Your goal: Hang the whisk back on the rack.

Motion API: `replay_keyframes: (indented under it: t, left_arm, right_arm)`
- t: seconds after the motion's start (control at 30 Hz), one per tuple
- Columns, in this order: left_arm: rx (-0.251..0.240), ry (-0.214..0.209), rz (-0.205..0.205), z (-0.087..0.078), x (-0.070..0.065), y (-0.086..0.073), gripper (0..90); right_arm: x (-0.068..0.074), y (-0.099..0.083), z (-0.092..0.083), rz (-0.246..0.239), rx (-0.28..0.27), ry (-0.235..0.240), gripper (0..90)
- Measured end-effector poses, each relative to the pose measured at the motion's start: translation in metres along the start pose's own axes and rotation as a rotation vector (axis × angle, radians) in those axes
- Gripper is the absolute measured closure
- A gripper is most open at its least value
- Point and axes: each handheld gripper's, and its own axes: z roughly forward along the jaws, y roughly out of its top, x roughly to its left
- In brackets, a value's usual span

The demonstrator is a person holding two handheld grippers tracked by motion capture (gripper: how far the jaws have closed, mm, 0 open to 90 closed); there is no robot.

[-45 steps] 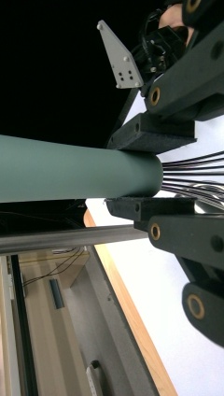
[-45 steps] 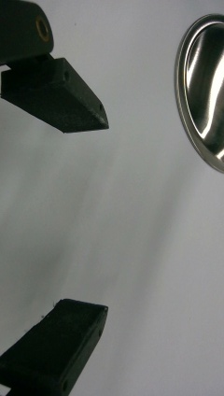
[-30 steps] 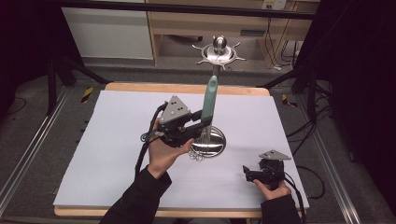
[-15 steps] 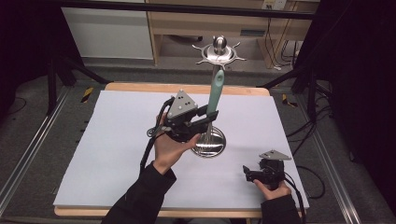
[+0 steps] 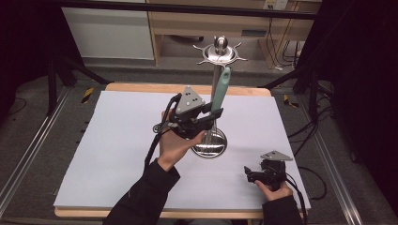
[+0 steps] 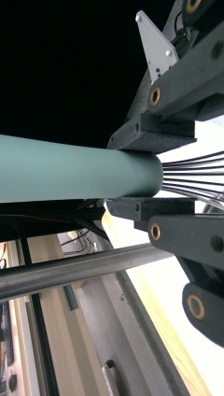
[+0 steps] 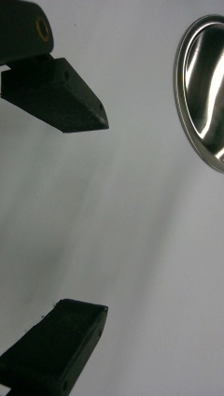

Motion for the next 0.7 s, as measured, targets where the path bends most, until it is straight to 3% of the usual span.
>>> replay_keyframes:
  t: [0.57, 0.7]
  left_arm:
    - [-0.007, 0.010, -0.018, 0.012, 0.010, 0.002, 69.1]
    - [-0.010, 0.021, 0.001, 0.016, 0.013, 0.001, 69.0]
  right_arm:
    - [0.000, 0.000, 0.000, -0.007, -0.001, 0.004, 10.2]
    - [0.000, 0.000, 0.000, -0.006, -0.001, 0.000, 10.2]
